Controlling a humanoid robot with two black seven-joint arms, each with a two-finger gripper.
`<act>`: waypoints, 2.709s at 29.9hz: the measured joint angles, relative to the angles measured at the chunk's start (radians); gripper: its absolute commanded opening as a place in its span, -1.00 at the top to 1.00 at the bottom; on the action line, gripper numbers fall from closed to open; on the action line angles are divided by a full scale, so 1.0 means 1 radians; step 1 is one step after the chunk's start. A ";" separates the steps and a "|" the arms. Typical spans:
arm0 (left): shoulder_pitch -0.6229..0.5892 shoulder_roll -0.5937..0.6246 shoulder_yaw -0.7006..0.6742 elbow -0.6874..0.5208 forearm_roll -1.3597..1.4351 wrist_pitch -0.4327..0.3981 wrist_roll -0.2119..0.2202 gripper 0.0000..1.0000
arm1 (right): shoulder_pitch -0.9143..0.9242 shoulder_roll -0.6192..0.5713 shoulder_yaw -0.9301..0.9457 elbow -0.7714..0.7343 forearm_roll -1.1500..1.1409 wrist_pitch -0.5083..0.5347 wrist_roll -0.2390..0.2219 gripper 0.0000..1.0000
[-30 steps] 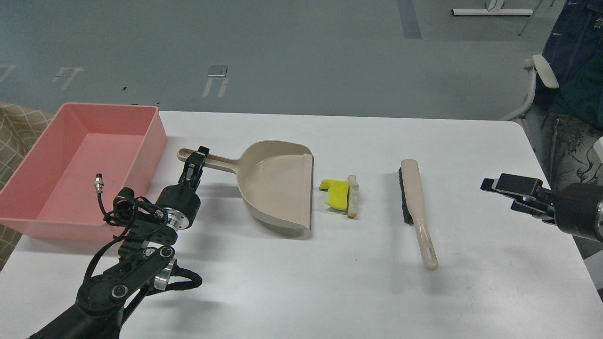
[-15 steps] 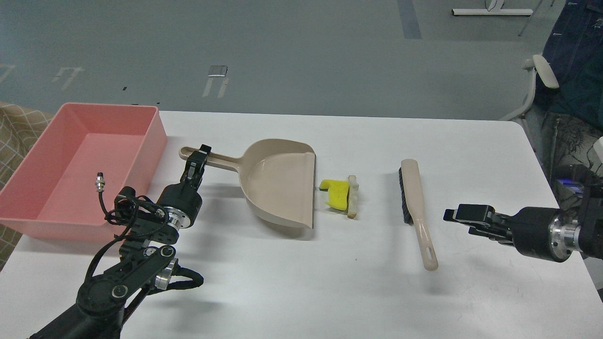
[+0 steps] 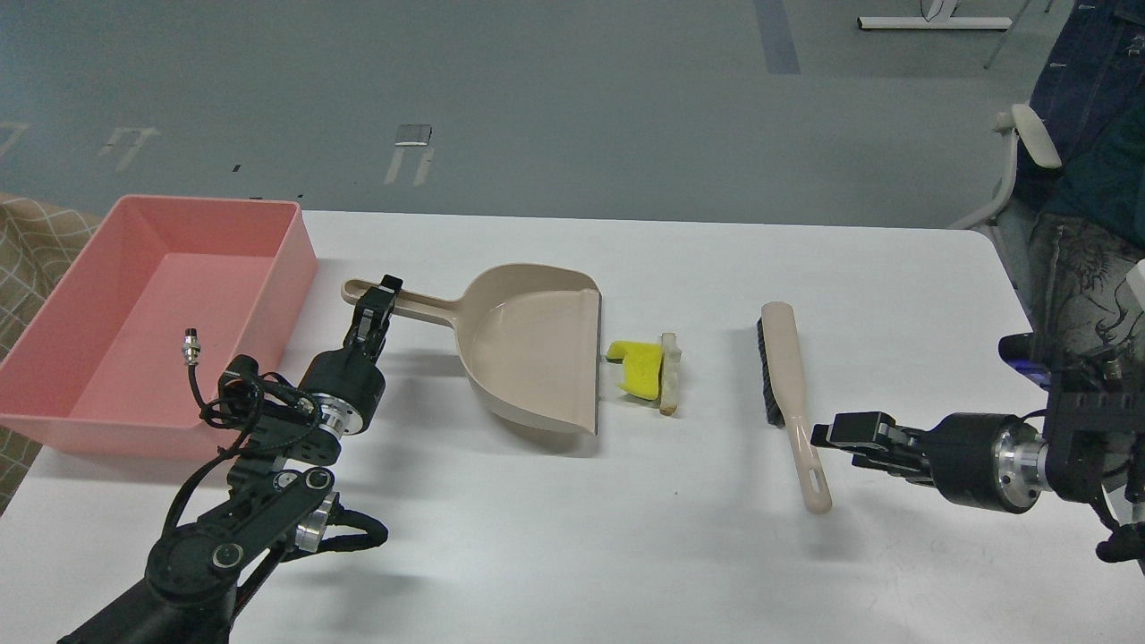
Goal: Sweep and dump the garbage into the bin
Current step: 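Move the right gripper down and grasp the wooden brush handle, then sweep the yellow sponge into the dustpan with the held brush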
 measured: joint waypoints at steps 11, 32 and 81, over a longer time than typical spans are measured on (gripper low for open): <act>-0.001 -0.005 -0.001 -0.003 -0.001 0.000 0.001 1.00 | -0.001 0.050 -0.010 -0.039 -0.003 -0.002 -0.001 -0.10; -0.004 -0.004 -0.001 -0.002 -0.004 -0.002 0.000 1.00 | -0.008 0.092 -0.010 -0.066 -0.007 -0.006 -0.016 0.15; 0.010 0.017 0.024 -0.001 0.014 0.001 -0.022 1.00 | 0.011 0.314 -0.032 -0.166 0.029 0.002 -0.026 1.00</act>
